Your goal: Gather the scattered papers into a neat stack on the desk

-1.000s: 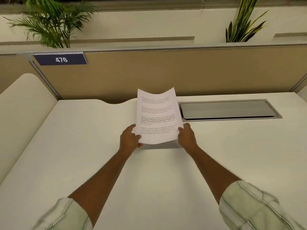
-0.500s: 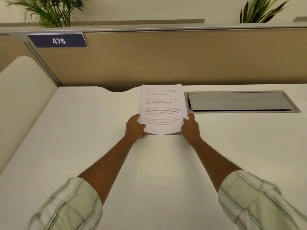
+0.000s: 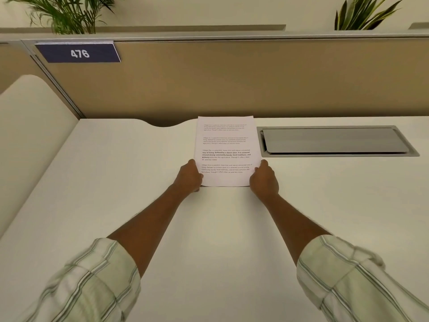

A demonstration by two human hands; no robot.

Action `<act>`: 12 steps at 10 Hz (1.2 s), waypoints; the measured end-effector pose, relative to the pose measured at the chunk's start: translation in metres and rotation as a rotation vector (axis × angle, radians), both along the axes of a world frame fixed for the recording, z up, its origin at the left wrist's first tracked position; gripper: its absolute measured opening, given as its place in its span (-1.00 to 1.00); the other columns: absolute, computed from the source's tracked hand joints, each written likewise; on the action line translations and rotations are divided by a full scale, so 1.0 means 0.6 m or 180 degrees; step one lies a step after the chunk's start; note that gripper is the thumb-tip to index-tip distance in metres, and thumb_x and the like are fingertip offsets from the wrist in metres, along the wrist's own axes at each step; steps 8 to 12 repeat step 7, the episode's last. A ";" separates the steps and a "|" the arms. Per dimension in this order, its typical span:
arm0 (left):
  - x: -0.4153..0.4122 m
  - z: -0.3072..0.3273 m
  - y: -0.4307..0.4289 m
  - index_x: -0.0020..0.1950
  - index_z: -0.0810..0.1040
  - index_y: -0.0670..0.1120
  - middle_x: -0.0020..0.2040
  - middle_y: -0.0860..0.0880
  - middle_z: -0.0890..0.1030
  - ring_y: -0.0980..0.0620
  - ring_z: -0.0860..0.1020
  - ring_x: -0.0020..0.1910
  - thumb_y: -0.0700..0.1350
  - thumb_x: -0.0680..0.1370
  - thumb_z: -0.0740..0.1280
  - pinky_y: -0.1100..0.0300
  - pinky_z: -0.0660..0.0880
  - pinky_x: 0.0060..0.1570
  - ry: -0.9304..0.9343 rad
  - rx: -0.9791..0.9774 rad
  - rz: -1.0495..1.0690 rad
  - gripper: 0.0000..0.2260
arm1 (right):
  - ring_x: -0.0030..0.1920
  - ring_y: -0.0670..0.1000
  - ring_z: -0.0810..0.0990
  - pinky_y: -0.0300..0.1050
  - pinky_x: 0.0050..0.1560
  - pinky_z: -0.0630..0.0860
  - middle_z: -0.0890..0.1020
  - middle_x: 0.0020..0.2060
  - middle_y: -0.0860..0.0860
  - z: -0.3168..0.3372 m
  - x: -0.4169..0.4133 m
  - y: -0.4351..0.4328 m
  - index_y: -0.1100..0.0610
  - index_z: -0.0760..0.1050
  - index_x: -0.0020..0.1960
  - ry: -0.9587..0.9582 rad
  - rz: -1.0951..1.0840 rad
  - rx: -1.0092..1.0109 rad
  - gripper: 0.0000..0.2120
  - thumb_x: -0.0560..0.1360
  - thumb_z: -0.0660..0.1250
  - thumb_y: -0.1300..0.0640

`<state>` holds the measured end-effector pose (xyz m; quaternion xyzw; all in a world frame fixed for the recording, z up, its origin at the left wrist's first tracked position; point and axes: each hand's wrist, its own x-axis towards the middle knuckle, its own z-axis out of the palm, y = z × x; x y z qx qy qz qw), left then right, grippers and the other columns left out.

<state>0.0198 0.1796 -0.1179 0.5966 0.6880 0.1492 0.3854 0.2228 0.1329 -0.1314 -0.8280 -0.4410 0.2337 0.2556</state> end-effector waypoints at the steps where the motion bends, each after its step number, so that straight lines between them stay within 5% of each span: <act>1: -0.003 0.002 0.000 0.07 0.34 -0.17 0.03 -0.17 0.48 -0.10 0.53 -0.30 -0.20 0.55 0.26 -0.06 0.65 -0.25 0.0334 0.0026 -0.0259 -0.85 | 0.12 0.23 0.56 0.01 0.01 0.46 0.57 0.12 0.19 -0.001 -0.001 -0.001 0.26 0.37 0.19 -0.0154 0.0069 -0.0025 -0.78 0.57 0.11 0.24; 3: -0.011 0.009 -0.006 0.18 0.36 -0.18 0.10 -0.19 0.56 -0.19 0.62 -0.11 -0.04 0.55 0.30 -0.06 0.62 -0.11 0.0904 0.0008 -0.0545 -0.70 | 0.01 0.20 0.60 -0.08 -0.18 0.39 0.53 0.09 0.15 -0.004 0.003 -0.011 0.23 0.39 0.15 -0.0846 0.0304 -0.0124 -0.79 0.58 0.14 0.16; 5: -0.015 0.019 -0.018 0.50 0.12 -0.25 0.29 -0.20 0.54 -0.20 0.54 0.22 0.20 0.52 0.29 -0.02 0.49 0.09 0.1717 0.0083 -0.0408 -0.25 | 0.10 0.20 0.54 0.09 0.00 0.46 0.50 0.13 0.16 -0.002 0.018 -0.026 0.23 0.36 0.27 -0.1462 0.0155 -0.0273 -0.58 0.59 0.13 -0.08; 7: -0.014 0.059 -0.041 0.37 0.31 -0.22 0.01 -0.16 0.66 -0.14 0.64 -0.08 0.23 0.58 0.14 0.13 0.39 -0.29 0.2001 0.0947 -0.0293 -0.41 | 0.07 0.19 0.54 0.08 -0.01 0.43 0.55 0.07 0.15 0.019 0.044 -0.052 0.21 0.38 0.19 -0.1585 0.0093 -0.0181 -0.61 0.60 0.09 -0.09; 12: -0.014 0.059 -0.041 0.37 0.31 -0.22 0.01 -0.16 0.66 -0.14 0.64 -0.08 0.23 0.58 0.14 0.13 0.39 -0.29 0.2001 0.0947 -0.0293 -0.41 | 0.07 0.19 0.54 0.08 -0.01 0.43 0.55 0.07 0.15 0.019 0.044 -0.052 0.21 0.38 0.19 -0.1585 0.0093 -0.0181 -0.61 0.60 0.09 -0.09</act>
